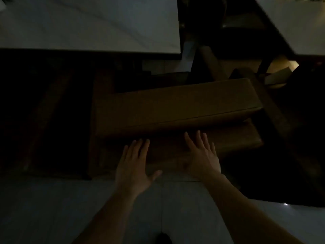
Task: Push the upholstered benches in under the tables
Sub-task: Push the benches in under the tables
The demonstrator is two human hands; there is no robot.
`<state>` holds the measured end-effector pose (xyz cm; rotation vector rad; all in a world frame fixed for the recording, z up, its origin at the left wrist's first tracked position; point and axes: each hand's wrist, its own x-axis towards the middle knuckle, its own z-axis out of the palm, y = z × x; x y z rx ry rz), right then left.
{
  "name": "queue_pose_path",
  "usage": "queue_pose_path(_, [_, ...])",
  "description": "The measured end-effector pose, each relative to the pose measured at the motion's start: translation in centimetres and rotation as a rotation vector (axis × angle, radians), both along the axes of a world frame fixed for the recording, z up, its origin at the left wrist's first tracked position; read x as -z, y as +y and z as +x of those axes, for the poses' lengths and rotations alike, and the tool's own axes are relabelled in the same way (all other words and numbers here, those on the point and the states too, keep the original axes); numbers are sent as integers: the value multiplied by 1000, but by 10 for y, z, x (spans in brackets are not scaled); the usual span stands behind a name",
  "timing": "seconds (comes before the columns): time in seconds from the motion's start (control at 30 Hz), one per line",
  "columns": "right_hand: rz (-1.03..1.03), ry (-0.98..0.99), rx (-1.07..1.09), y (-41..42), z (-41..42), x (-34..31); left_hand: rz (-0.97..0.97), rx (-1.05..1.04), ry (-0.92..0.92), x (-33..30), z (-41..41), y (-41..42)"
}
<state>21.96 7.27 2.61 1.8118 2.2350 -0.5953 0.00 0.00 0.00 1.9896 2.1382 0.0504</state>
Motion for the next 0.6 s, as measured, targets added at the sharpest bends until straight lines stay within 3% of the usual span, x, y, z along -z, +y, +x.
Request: queue_pose_path(0.6, [199, -58, -40, 20, 5, 54, 101, -49, -1, 37, -12, 26])
